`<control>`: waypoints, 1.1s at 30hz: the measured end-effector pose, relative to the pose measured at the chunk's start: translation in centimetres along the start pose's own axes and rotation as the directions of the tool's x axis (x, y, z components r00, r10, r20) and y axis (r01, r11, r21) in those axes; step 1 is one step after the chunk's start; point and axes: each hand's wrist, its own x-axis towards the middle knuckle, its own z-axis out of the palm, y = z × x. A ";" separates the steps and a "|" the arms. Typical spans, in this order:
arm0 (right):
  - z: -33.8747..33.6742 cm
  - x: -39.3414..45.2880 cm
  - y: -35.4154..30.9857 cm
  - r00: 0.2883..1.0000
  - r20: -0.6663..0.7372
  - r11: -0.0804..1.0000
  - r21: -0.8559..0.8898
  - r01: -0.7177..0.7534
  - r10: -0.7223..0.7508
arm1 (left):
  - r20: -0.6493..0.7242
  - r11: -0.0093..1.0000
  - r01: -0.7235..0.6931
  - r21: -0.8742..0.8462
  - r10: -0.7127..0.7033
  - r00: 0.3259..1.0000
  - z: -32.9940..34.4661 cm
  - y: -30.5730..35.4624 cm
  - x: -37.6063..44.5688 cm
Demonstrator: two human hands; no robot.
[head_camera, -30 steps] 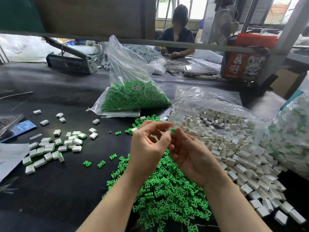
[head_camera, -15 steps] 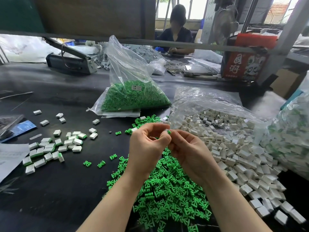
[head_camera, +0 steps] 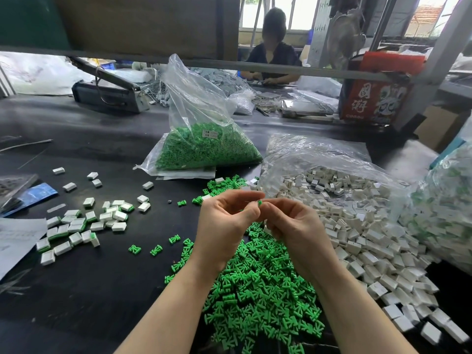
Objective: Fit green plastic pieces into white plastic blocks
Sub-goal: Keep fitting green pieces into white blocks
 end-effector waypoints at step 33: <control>1.0 -0.4 0.6 0.955 0.218 0.896 -0.352 0.271 -0.203 | 0.052 0.981 0.007 -0.194 0.003 0.999 0.8 0.0 -0.2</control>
